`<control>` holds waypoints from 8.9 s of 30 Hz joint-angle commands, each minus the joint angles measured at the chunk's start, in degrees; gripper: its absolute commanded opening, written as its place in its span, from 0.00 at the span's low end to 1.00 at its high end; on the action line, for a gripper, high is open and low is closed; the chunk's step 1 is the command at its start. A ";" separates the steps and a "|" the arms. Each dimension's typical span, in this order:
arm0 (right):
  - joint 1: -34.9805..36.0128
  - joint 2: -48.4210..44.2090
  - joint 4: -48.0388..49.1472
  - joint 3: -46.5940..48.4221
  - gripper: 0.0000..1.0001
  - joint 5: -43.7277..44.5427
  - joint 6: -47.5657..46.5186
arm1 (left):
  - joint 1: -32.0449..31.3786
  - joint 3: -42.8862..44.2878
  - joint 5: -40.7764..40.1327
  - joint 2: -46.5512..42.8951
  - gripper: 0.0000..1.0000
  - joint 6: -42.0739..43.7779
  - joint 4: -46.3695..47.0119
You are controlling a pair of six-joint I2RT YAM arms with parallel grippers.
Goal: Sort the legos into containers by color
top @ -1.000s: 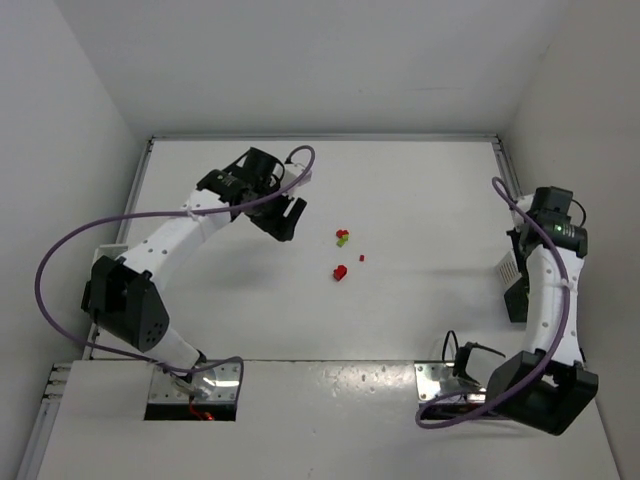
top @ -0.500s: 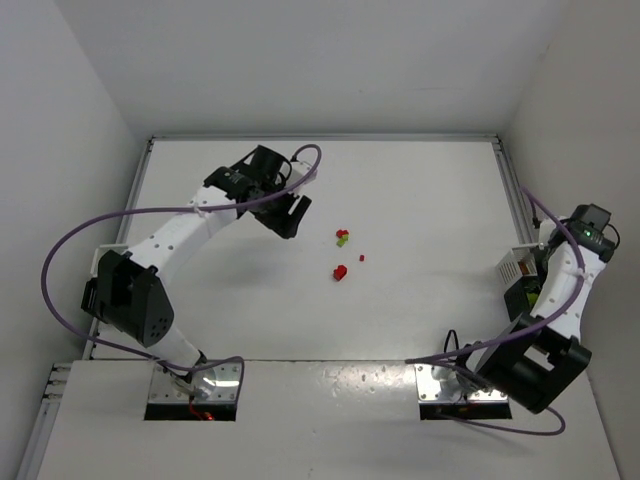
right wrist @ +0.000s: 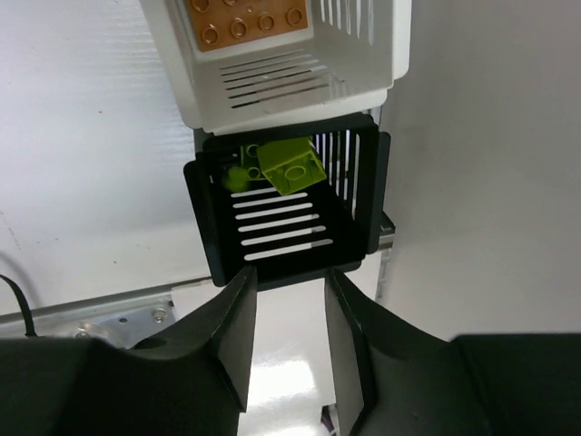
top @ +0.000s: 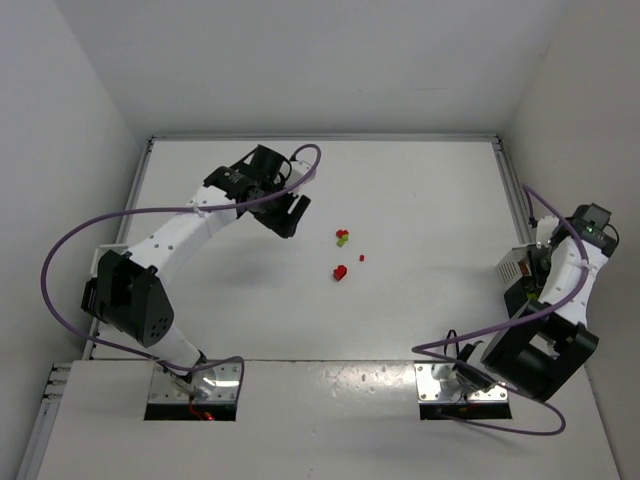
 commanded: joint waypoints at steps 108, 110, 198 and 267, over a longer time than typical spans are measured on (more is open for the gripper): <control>48.42 29.61 17.70 24.59 0.05 -14.55 42.25 | -16.61 -12.94 1.40 -0.43 0.73 -3.66 21.28; 46.85 29.60 17.70 24.59 0.05 -15.95 42.25 | -17.85 -10.13 1.41 4.76 0.72 -4.45 21.29; 52.90 32.50 14.80 24.86 0.05 -24.74 35.30 | 74.79 -20.14 -6.24 -15.52 0.56 19.81 -3.14; 46.75 30.48 16.03 18.35 0.04 -23.60 35.83 | -2.82 16.68 29.71 39.05 0.57 45.56 21.29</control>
